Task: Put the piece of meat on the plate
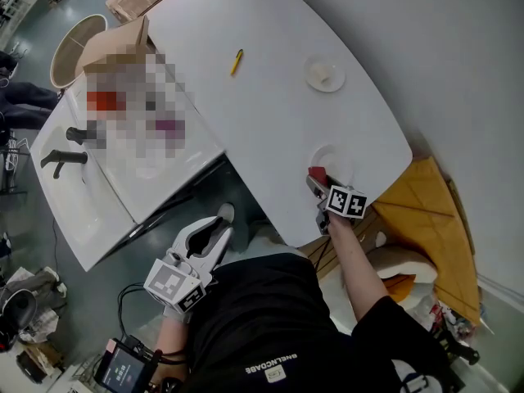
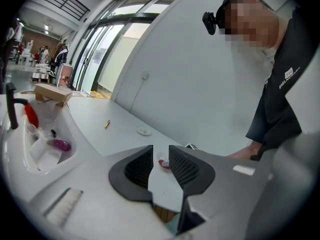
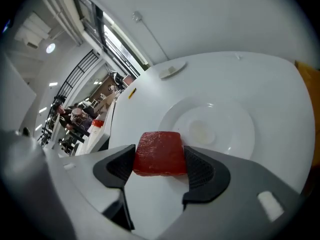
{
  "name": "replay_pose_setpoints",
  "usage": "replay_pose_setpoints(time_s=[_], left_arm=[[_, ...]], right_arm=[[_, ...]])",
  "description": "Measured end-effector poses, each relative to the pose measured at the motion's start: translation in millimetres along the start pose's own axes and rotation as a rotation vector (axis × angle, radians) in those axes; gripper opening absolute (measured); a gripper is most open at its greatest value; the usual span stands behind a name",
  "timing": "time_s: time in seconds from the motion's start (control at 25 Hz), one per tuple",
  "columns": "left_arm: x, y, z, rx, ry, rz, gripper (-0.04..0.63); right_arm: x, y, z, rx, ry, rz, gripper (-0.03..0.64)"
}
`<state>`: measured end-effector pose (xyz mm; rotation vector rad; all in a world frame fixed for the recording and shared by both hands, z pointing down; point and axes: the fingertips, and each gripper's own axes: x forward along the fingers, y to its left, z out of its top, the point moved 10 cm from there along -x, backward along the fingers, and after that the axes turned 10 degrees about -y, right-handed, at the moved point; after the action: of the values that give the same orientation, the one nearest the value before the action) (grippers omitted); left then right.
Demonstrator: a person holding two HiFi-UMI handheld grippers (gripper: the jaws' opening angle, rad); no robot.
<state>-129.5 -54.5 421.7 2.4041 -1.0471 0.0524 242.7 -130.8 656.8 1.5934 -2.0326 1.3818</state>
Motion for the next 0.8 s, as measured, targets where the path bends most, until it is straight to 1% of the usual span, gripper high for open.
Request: replay_pose_setpoints(time_s=[0.16, 0.48, 0.56, 0.72, 0.8], left_arm=[[-0.3, 0.7, 0.0, -0.002, -0.003, 0.006, 0.106], [-1.5, 1.7, -0.6, 0.000, -0.001, 0.011, 0.106], [-1.6, 1.6, -0.6, 0.000, -0.003, 0.011, 0.106], [-2.9, 1.8, -1.3, -0.001, -0.003, 0.011, 0.106], [-3.8, 1.4, -1.9, -0.002, -0.003, 0.010, 0.106]], right_arm=[[5.7, 1.4, 3.7, -0.088, 0.014, -0.029, 0.310], [10.4, 6.0, 13.4, -0.291, -0.001, -0.102, 0.310], [11.6, 4.2, 15.0, -0.321, 0.002, -0.110, 0.310], [14.5, 1.2, 18.3, -0.329, 0.003, -0.111, 0.310], [16.2, 0.5, 18.9, -0.357, 0.015, -0.117, 0.311]])
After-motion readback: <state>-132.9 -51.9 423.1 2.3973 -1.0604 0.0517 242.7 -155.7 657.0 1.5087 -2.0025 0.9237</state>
